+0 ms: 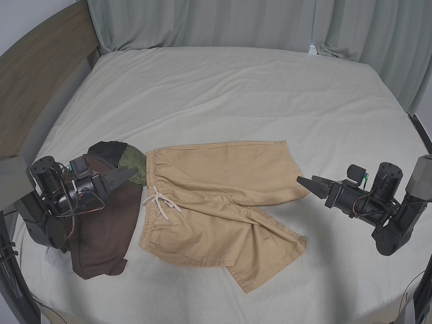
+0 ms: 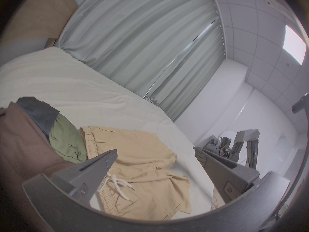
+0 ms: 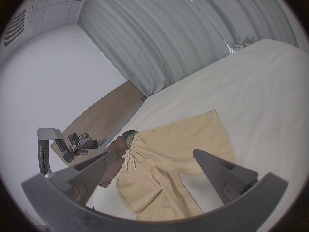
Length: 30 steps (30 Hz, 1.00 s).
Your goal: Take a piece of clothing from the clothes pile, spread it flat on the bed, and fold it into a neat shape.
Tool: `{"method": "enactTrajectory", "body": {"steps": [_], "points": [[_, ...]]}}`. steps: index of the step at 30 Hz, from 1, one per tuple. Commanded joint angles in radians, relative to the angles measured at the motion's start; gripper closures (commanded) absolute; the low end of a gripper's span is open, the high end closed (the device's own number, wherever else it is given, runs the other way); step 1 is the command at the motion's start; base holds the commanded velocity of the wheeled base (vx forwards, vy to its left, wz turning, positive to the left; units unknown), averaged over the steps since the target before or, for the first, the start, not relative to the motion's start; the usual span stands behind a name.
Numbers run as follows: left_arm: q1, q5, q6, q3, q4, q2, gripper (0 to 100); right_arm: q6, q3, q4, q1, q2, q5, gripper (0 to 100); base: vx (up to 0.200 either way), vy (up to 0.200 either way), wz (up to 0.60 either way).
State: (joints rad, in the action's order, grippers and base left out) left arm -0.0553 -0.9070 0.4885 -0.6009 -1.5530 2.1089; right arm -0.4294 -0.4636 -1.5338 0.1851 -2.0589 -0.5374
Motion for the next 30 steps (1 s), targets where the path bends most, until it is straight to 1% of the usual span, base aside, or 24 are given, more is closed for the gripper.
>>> {"method": "enactTrajectory", "body": {"steps": [1, 3, 4, 8, 11, 15, 22, 26, 30], "points": [[-0.031, -0.015, -0.036, 0.059, 0.001, -0.050, 0, 0.003, 0.033, -0.002, 0.002, 0.008, -0.001, 0, 0.000, 0.000, 0.00], [-0.044, -0.015, -0.061, 0.081, 0.001, -0.066, 0, 0.006, 0.048, -0.002, 0.001, 0.010, -0.003, 0, 0.000, 0.000, 0.00], [-0.044, -0.015, -0.061, 0.081, 0.001, -0.066, 0, 0.006, 0.048, -0.002, 0.001, 0.010, -0.003, 0, 0.000, 0.000, 0.00], [-0.038, -0.016, -0.122, 0.141, 0.001, -0.066, 0, 0.006, 0.066, -0.002, 0.001, 0.010, -0.001, 0, 0.000, 0.000, 0.00], [-0.017, -0.016, -0.180, 0.182, 0.002, -0.058, 0, 0.008, 0.072, -0.002, 0.002, 0.008, -0.001, 0, 0.000, 0.000, 0.00], [0.015, -0.016, -0.229, 0.196, 0.002, -0.032, 0, 0.008, 0.083, -0.002, 0.001, 0.003, -0.001, 0, 0.000, 0.000, 0.00], [0.026, -0.018, -0.240, 0.187, 0.001, 0.022, 0, 0.009, 0.126, -0.002, -0.006, -0.024, -0.001, 0, 0.000, 0.000, 0.00], [0.028, -0.038, -0.240, 0.185, 0.001, 0.026, 0, 0.008, 0.145, -0.003, -0.007, -0.041, -0.001, 0, 0.000, 0.000, 0.00], [0.025, -0.039, -0.240, 0.191, 0.001, 0.028, 0, 0.006, 0.163, -0.003, -0.009, -0.075, 0.005, 0, 0.000, 0.000, 0.00]]}}
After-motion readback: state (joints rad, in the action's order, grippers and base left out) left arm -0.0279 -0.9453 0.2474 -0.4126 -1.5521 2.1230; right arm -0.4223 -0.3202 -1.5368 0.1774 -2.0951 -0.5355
